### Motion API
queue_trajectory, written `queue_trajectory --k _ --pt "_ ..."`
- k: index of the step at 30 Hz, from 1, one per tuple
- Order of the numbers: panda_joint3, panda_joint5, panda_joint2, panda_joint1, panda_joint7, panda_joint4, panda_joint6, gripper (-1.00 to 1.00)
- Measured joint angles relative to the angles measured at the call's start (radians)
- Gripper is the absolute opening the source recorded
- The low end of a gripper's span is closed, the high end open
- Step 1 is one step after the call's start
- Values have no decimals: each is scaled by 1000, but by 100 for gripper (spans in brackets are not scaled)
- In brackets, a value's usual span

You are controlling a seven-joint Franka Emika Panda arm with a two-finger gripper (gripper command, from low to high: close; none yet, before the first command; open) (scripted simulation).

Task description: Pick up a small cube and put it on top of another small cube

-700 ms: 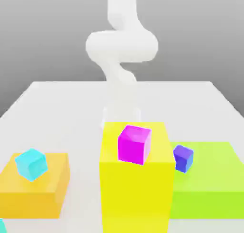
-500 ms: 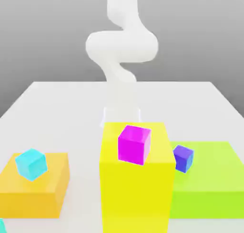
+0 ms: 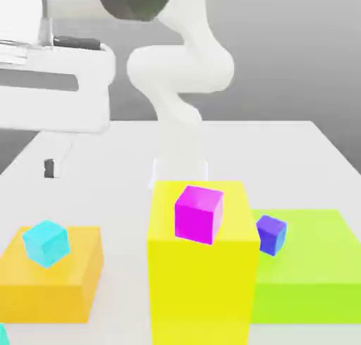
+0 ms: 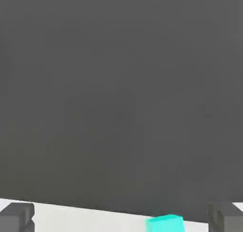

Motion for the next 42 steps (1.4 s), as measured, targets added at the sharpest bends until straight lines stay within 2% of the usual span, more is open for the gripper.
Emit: queue_trajectory --k 11,15,16,22,27,37,42 --pt "23 113 408 -169 -317 90 60 0" --pt "57 147 552 -215 -368 123 142 0" --pt "65 155 581 -221 -373 130 163 -100" --pt "68 160 595 -224 -378 133 171 -100" --pt "33 121 464 -197 -344 98 76 -100" --pt "-110 -49 98 -72 90 -151 -23 -100" --pt "-111 -123 -89 -85 310 -278 -72 -100"
